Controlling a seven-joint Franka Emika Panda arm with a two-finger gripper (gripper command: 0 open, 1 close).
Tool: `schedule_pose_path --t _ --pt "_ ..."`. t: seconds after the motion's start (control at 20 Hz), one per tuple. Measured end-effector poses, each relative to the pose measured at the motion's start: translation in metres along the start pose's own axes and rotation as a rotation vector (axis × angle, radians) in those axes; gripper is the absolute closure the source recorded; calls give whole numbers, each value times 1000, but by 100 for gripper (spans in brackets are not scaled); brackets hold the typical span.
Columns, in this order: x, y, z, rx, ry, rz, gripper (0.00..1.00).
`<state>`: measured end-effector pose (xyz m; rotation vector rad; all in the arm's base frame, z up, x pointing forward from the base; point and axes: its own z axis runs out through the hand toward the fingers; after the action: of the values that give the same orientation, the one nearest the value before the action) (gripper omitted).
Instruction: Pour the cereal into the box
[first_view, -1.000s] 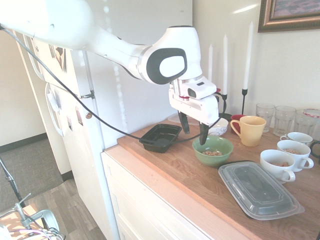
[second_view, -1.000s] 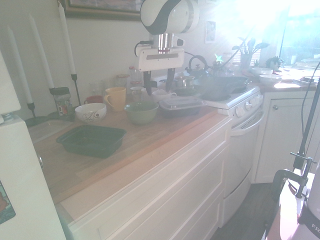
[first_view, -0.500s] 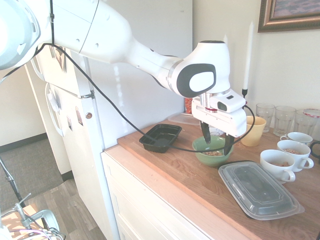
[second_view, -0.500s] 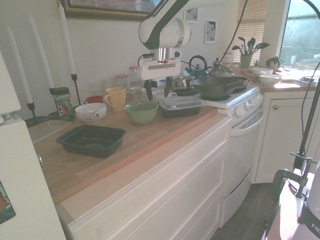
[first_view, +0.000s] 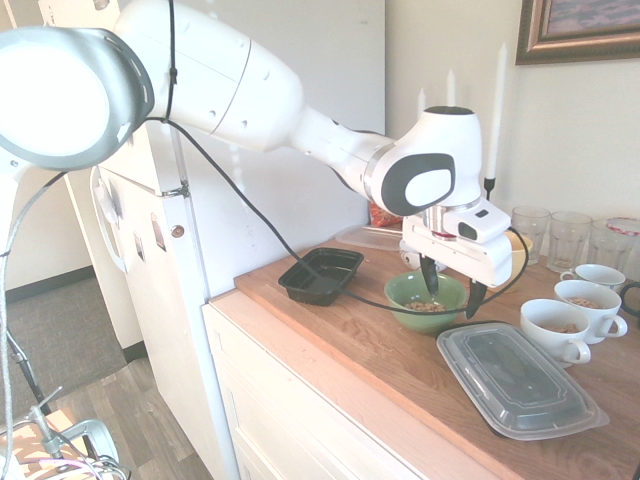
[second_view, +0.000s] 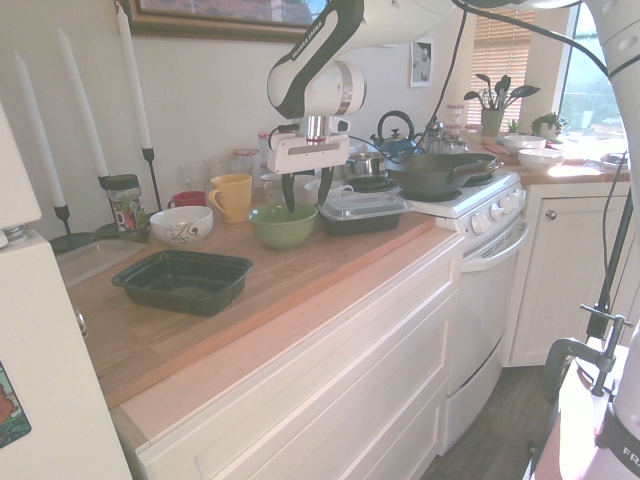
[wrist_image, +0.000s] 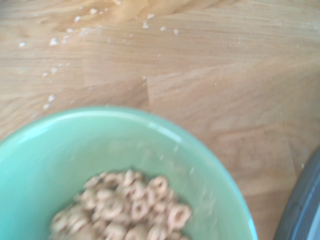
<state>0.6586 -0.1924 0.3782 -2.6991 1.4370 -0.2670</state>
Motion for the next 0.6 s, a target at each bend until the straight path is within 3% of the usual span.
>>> schedule_pose_path --t 0.3,0.6 --pt "5 -21 14 5 1 -24 0" --pt "8 -38 -7 23 15 -38 0"
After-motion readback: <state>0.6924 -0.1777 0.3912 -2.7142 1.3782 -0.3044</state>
